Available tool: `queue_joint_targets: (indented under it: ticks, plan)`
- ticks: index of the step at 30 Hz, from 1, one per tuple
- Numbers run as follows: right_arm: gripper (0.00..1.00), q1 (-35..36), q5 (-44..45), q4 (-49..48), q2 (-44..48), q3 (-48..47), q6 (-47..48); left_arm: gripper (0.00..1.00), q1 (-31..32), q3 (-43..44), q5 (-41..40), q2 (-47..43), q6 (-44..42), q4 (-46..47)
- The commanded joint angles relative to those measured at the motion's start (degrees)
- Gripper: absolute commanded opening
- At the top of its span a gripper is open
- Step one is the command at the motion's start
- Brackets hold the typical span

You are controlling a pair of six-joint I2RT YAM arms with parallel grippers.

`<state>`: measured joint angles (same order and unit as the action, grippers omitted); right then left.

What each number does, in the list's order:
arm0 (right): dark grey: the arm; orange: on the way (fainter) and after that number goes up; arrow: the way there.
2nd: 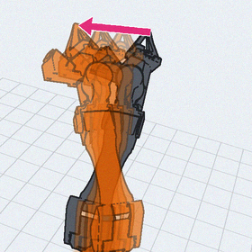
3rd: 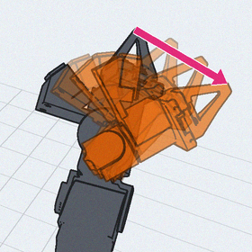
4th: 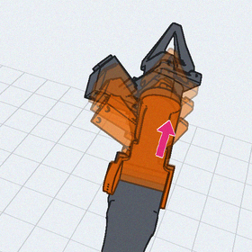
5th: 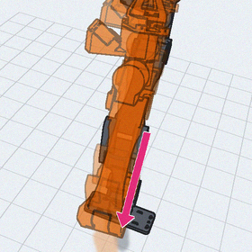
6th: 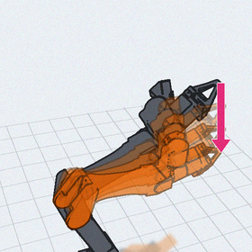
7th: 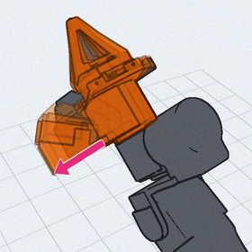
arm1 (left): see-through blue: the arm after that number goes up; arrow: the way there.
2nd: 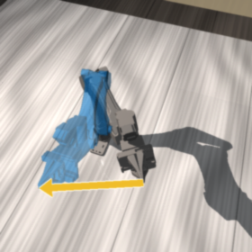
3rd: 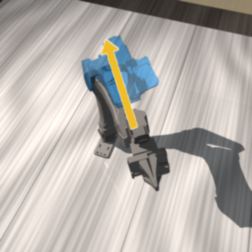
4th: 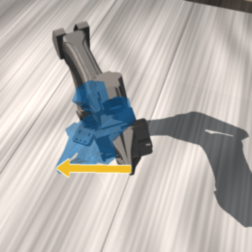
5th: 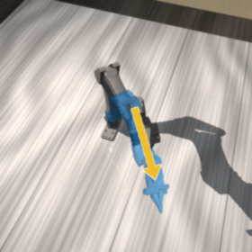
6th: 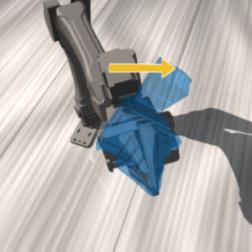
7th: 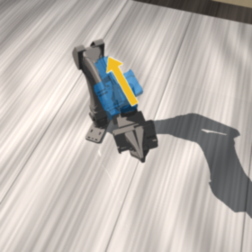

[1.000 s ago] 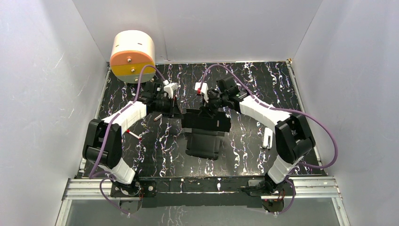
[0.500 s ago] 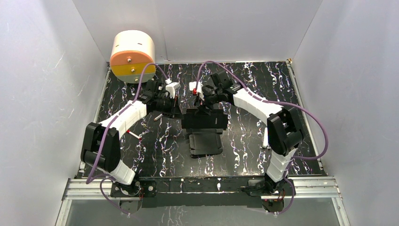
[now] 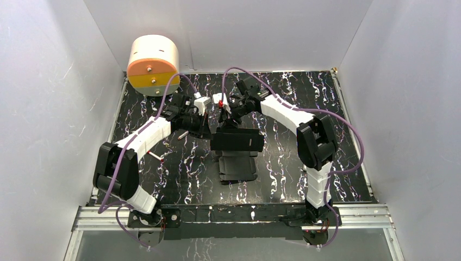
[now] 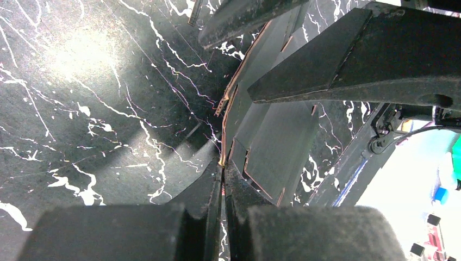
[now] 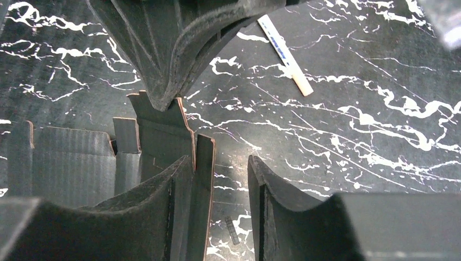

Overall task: Fold the paper box
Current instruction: Fold the paper box at the center of the board.

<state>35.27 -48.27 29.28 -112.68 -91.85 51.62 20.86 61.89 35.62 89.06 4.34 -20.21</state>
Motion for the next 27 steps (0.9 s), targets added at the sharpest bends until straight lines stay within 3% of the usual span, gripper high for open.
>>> queue_joint_targets:
  ticks: [1,8,20,27]
  plan:
    - [0.48,0.2,-5.3,5.3,-1.3,-4.3,2.9,0.0,0.4,1.2,-0.4,-3.5,-1.5,-1.3]
    - [0.39,0.7,-5.5,6.7,-1.5,-3.7,3.9,0.0,0.8,1.0,-0.6,-4.2,-1.6,-1.2]
    - [0.03,0.8,-4.0,7.0,1.1,-1.8,3.3,0.0,0.8,-1.0,-1.7,-5.0,-0.5,-0.6]
    - [0.0,0.6,-4.4,2.7,4.7,1.8,0.5,0.0,0.9,-3.0,-6.3,-5.1,1.4,-0.5]
